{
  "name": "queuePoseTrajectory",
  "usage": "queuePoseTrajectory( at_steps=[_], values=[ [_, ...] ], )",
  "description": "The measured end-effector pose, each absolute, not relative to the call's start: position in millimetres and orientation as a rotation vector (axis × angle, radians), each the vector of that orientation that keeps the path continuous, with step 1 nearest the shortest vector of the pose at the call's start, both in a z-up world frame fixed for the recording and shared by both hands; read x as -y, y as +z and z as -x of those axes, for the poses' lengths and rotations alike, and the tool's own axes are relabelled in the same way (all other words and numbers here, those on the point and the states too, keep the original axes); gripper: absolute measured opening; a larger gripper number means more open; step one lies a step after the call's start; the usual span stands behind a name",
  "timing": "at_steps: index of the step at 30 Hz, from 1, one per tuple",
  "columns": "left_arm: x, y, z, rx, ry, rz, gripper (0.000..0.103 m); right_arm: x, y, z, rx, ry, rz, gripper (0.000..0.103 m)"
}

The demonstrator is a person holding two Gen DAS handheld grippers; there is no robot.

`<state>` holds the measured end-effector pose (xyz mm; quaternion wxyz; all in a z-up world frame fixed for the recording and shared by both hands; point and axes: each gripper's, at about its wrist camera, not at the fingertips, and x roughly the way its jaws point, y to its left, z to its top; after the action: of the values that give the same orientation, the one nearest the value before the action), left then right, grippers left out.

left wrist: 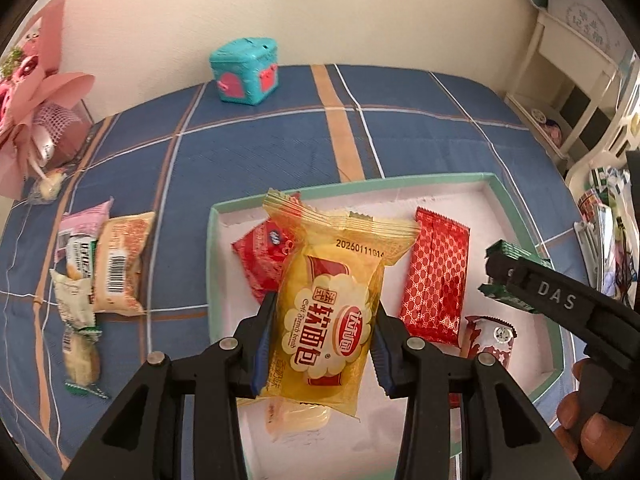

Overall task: Organize snacks
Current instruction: 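Release the green pack into the tray while the left tool drops the yellow pack, then withdraw both open tools from the tray back toward the snack pile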

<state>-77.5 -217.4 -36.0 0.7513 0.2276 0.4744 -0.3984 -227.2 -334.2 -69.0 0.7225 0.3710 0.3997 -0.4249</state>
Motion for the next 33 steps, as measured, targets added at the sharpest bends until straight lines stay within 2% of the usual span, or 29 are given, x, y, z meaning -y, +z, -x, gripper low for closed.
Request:
queuePoseTrajectory(
  at_steps=[4, 6, 8, 16, 33],
  values=[
    [223, -43, 79, -1.041, -0.878, -0.512, 0.043, 337, -79, 224, -0.904, -0.931, -0.823, 0.071],
    [224, -44, 79, -1.047, -0.879, -0.521, 0.047, 337, -81, 224, -0.911, -0.931, -0.822, 0.071],
    [224, -45, 79, -1.052, -0.878, -0.517, 0.055, 336, -83, 223, -0.921, -0.925, -0.822, 0.071],
    [217, -34, 76, -1.057, -0.860, -0.513, 0.061, 332, -77, 217, -0.922, -0.928, -0.777, 0.078],
    [123, -29, -1, -1.190, -0.600, -0.303, 0.062, 268, -45, 202, -0.960, -0.825, -0.711, 0.078]
  ],
)
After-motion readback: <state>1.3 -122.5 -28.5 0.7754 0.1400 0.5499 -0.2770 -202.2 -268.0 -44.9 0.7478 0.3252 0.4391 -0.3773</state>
